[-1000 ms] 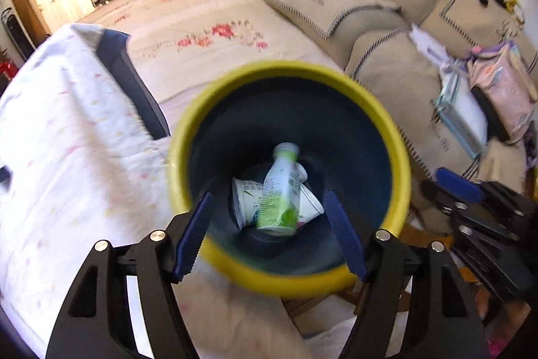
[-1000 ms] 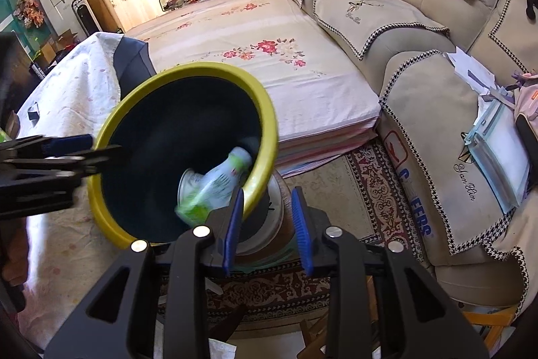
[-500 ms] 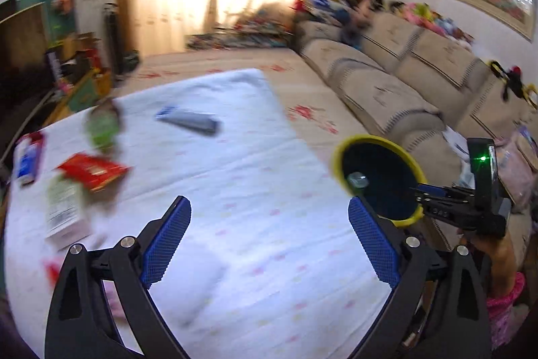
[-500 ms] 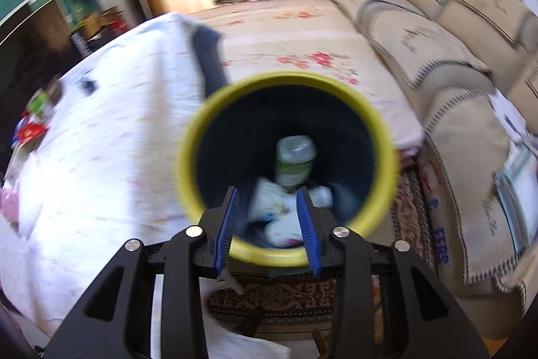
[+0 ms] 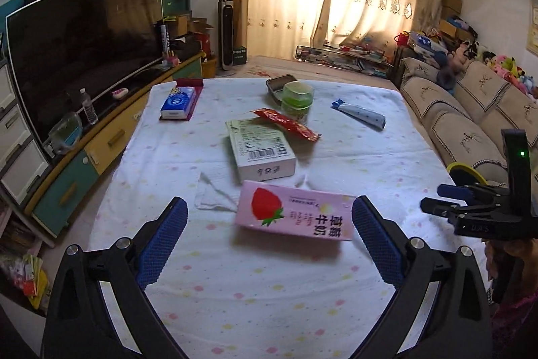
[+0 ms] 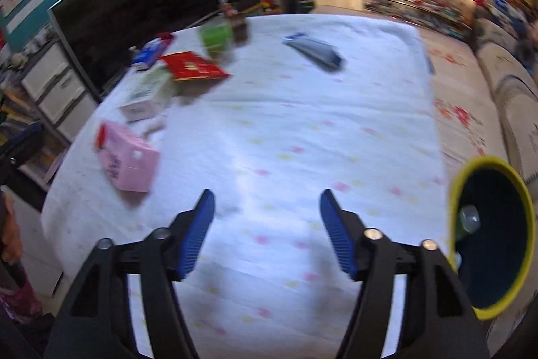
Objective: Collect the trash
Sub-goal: 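Move the right gripper back over the table toward the white foam net, then grasp the white foam net with the right gripper, then carry the foam net over the bin and open the right gripper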
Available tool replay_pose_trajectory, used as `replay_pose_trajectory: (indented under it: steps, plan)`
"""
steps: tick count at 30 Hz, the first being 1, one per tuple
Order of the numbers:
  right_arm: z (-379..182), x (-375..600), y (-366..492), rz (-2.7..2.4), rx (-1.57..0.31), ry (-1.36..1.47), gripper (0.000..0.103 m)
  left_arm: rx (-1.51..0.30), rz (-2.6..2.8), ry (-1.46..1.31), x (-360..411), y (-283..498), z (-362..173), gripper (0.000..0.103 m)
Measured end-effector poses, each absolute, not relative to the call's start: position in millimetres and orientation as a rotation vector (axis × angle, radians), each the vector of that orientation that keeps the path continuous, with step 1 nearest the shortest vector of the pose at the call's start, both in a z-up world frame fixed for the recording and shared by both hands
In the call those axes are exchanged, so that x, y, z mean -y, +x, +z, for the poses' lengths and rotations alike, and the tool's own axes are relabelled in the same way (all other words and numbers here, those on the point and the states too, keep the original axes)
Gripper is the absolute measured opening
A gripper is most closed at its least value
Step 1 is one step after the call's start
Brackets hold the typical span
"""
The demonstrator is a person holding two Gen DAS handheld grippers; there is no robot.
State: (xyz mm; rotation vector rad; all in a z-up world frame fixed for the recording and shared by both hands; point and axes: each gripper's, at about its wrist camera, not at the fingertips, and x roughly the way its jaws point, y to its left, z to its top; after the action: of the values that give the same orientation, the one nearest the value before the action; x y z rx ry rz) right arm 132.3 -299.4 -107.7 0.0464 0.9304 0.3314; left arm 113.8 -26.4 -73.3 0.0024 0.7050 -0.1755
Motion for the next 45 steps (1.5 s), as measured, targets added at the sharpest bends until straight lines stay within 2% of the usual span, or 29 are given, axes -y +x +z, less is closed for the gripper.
replay_pose_trajectory:
  steps: [11, 16, 19, 21, 22, 24, 26, 35, 45]
  plan:
    - [-134, 240, 156, 0.385, -1.02, -0.074, 0.077, -0.701, -0.174, 0.008, 22, 113, -79, 0.097]
    - [-139, 238, 157, 0.38, -1.02, -0.085, 0.076, -0.707, -0.168, 0.0, 20, 112, -80, 0.097]
    - [-139, 238, 157, 0.372, -1.017, -0.093, 0.063, -0.714, -0.166, -0.005, 21, 114, -81, 0.097]
    - [-138, 240, 157, 0.369, -1.015, -0.089, 0.046, -0.719, -0.17, -0.006, 22, 114, -82, 0.097]
    - [-137, 241, 156, 0.367, -1.013, -0.087, 0.041, -0.72, -0.171, -0.005, 23, 114, -82, 0.097]
    - [-135, 245, 155, 0.368, -1.009, -0.075, 0.024, -0.719, -0.173, 0.0, 25, 113, -82, 0.097]
    - [-133, 249, 153, 0.368, -1.002, -0.057, 0.018, -0.719, -0.172, 0.006, 28, 112, -82, 0.097]
    - [-107, 284, 131, 0.299, -0.92, 0.009, 0.016, -0.715, -0.172, 0.01, 30, 112, -82, 0.097]
    - [-91, 386, 109, 0.059, -0.856, 0.138, 0.016, -0.726, -0.192, 0.026, 39, 112, -83, 0.097]
